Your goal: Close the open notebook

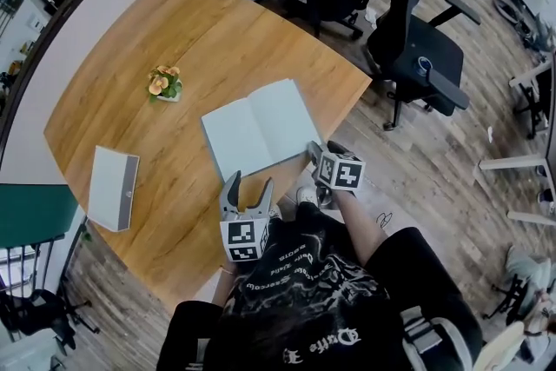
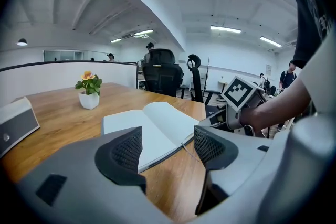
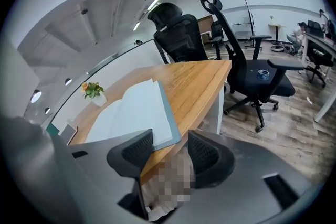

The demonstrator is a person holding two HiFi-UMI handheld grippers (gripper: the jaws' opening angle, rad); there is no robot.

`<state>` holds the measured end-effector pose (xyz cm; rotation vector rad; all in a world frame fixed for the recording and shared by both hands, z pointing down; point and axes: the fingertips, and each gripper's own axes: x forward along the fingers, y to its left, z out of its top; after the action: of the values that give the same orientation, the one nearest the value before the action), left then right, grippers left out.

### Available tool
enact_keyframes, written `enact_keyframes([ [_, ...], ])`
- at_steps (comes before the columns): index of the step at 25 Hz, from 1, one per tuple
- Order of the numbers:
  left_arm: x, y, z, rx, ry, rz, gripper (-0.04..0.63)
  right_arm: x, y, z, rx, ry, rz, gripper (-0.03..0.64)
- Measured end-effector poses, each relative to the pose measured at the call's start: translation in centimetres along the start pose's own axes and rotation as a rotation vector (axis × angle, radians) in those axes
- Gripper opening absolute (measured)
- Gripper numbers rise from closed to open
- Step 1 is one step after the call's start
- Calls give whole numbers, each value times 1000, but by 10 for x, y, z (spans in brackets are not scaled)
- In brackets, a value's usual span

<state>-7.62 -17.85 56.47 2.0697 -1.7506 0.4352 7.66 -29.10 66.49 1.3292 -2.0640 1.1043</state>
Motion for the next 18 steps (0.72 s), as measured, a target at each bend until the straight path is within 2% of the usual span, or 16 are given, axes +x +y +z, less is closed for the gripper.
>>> enact_keyframes([
  [5,0,9,-2,-8,13,23,330,-1,5,2,-31,5,-46,196],
  [11,3,11,-2,-1,9,12,328,-2,6,1,-49,-7,-79,169],
  [14,3,12,-2,-2,3,7,328,-8,1,6,-72,-29,-138,72],
  [15,3,12,-2,-2,3,6,328,-10,-2,7,-65,-32,-148,12],
  [18,2,12,-2,4,4,5,327,-11,-4,8,-16,-41,-121,12],
])
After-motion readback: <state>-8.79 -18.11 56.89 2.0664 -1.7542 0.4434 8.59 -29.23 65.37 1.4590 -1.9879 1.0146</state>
